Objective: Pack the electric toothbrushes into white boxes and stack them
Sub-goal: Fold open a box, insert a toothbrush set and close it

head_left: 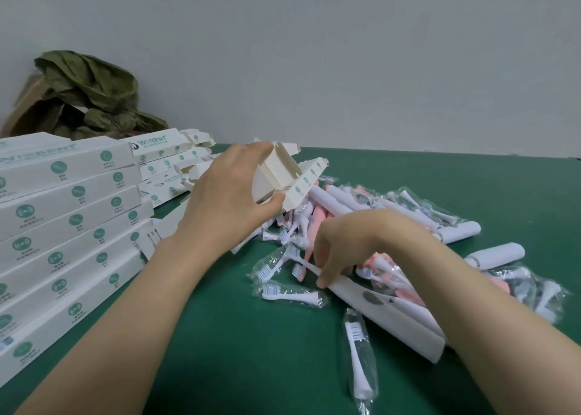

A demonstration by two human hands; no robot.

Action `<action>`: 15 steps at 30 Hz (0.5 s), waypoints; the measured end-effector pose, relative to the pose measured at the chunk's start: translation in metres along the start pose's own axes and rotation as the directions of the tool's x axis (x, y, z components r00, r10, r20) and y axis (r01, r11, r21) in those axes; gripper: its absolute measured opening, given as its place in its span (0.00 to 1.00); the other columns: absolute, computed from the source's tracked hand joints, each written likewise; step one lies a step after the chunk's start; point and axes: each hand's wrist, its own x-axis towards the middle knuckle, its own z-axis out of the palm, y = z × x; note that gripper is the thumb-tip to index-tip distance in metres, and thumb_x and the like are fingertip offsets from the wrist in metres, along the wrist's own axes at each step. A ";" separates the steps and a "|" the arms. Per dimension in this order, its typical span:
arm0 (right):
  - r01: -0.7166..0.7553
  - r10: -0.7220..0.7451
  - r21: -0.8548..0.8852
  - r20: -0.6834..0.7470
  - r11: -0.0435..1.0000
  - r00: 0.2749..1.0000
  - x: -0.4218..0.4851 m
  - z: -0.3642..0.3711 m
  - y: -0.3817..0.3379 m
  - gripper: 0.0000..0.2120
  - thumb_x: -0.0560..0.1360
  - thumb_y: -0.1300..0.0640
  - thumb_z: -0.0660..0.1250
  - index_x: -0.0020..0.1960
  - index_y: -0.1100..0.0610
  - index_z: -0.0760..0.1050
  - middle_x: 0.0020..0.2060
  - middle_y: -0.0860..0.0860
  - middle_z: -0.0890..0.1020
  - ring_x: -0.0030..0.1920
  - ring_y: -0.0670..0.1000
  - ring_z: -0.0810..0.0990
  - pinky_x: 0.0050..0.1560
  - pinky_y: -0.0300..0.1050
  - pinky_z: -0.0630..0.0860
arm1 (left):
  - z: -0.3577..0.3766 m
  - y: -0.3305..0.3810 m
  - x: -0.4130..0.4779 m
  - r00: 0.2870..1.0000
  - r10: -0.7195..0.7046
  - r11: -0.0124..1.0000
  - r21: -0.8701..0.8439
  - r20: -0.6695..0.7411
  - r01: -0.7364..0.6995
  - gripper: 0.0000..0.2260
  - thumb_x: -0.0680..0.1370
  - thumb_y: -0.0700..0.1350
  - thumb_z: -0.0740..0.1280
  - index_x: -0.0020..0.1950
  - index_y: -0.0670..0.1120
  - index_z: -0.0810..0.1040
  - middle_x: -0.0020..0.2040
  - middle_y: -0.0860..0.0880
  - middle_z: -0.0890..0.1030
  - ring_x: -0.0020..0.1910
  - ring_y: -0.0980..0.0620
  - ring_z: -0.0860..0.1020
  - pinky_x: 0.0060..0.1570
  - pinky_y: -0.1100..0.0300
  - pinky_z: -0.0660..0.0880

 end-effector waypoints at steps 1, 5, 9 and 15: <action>0.014 -0.010 0.066 -0.056 0.998 0.998 -0.004 -0.003 0.004 0.10 0.76 0.48 0.67 0.46 0.55 0.78 0.40 0.49 0.82 0.32 0.45 0.76 0.30 0.33 0.72 | 0.000 -0.001 0.000 1.000 -0.007 1.000 -0.003 -0.002 0.007 0.27 0.71 0.50 0.71 0.68 0.48 0.70 0.60 0.49 0.75 0.58 0.48 0.72 0.52 0.53 0.71; 0.085 0.040 0.239 -0.474 0.967 0.879 0.001 -0.015 0.010 0.17 0.81 0.51 0.57 0.53 0.65 0.74 0.44 0.57 0.82 0.32 0.50 0.75 0.28 0.36 0.71 | -0.002 -0.001 0.000 0.999 -0.026 1.000 -0.013 -0.020 0.025 0.26 0.71 0.50 0.70 0.68 0.48 0.70 0.60 0.49 0.75 0.59 0.49 0.73 0.52 0.54 0.70; 0.313 0.118 0.465 -0.690 0.828 0.714 0.022 -0.016 0.004 0.12 0.82 0.50 0.53 0.55 0.58 0.67 0.41 0.54 0.78 0.34 0.52 0.75 0.33 0.43 0.74 | -0.004 -0.001 0.000 0.999 -0.029 1.000 -0.006 -0.029 0.029 0.26 0.71 0.51 0.69 0.68 0.48 0.70 0.58 0.49 0.75 0.57 0.50 0.72 0.51 0.56 0.69; 0.575 0.088 0.410 -0.859 0.708 0.505 0.029 0.007 0.020 0.08 0.81 0.53 0.57 0.60 0.51 0.69 0.45 0.45 0.76 0.42 0.43 0.78 0.35 0.30 0.74 | -0.004 -0.003 -0.001 0.999 -0.018 1.000 0.009 -0.042 0.018 0.26 0.71 0.50 0.70 0.68 0.48 0.70 0.57 0.49 0.75 0.56 0.50 0.72 0.50 0.57 0.68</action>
